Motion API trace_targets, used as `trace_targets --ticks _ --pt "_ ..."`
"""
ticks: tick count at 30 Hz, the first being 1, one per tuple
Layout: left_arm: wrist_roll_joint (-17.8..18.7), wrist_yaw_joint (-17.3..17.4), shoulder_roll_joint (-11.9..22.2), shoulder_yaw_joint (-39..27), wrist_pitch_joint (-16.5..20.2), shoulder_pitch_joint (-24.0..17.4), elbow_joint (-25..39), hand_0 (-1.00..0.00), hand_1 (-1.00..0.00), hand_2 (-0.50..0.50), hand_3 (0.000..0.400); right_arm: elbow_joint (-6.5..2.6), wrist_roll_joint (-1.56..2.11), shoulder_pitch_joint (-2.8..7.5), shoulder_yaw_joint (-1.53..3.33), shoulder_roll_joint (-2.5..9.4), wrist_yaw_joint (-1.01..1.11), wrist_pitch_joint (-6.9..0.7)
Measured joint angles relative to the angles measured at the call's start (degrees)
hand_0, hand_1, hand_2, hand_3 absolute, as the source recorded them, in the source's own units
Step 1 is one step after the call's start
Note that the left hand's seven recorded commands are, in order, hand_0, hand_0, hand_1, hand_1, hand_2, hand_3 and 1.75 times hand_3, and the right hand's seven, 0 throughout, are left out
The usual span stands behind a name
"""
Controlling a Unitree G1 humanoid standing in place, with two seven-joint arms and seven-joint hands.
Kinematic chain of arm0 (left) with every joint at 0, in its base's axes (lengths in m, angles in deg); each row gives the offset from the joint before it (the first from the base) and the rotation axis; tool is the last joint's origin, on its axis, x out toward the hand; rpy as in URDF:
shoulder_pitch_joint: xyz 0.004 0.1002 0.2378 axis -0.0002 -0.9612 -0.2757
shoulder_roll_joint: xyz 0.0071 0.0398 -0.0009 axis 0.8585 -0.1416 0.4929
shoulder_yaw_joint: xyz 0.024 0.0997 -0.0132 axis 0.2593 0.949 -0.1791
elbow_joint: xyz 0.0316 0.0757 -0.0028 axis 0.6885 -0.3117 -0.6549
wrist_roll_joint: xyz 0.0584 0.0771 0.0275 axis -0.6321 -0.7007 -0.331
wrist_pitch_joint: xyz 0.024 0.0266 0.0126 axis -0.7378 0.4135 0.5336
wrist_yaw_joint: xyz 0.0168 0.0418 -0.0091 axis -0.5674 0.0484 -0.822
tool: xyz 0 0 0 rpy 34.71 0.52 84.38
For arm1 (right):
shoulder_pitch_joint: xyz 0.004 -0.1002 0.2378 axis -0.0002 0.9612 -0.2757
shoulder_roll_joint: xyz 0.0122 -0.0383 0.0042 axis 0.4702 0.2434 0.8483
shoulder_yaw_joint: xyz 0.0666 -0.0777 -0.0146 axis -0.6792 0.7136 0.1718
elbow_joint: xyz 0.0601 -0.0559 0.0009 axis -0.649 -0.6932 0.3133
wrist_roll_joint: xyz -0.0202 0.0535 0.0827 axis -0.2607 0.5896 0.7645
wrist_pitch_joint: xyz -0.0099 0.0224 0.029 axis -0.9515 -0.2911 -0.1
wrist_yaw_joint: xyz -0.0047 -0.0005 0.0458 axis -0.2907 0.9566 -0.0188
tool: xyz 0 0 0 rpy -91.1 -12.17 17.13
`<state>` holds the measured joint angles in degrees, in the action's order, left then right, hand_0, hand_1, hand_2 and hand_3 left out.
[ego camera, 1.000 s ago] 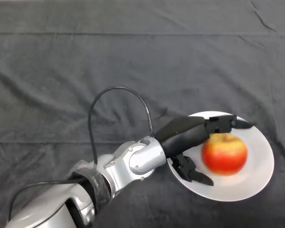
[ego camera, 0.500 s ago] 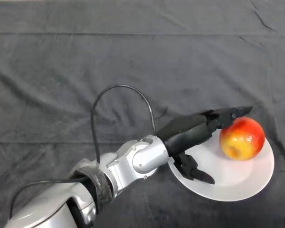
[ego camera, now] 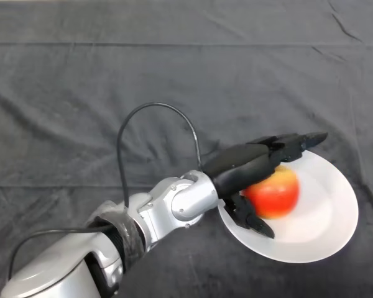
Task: Move the apple to the plate
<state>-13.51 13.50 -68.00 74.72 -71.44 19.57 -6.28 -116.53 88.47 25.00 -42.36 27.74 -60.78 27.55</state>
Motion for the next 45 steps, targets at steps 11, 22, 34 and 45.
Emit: trace_targets --ticks 11,22,34,45 --pt "0.0 -0.8 4.8 -4.4 -5.0 0.0 -2.2 0.0 0.0 0.0 0.0 0.0 0.0 0.0 0.0 0.0 0.0 0.0" --pt "1.1 -1.3 7.9 -11.2 -10.6 -1.2 -4.0 0.0 0.0 0.0 0.0 0.0 0.01 -0.05 0.04 0.05 0.01 -0.03" --pt "6.4 0.8 14.4 -21.7 -13.1 -5.4 -6.9 0.0 0.0 0.0 0.0 0.0 -0.01 -0.09 0.03 0.03 0.04 -0.01" --pt "11.2 2.5 17.9 -30.4 -13.3 -8.3 -8.3 0.0 0.0 0.0 0.0 0.0 0.0 -0.09 0.0 0.0 0.03 0.0"
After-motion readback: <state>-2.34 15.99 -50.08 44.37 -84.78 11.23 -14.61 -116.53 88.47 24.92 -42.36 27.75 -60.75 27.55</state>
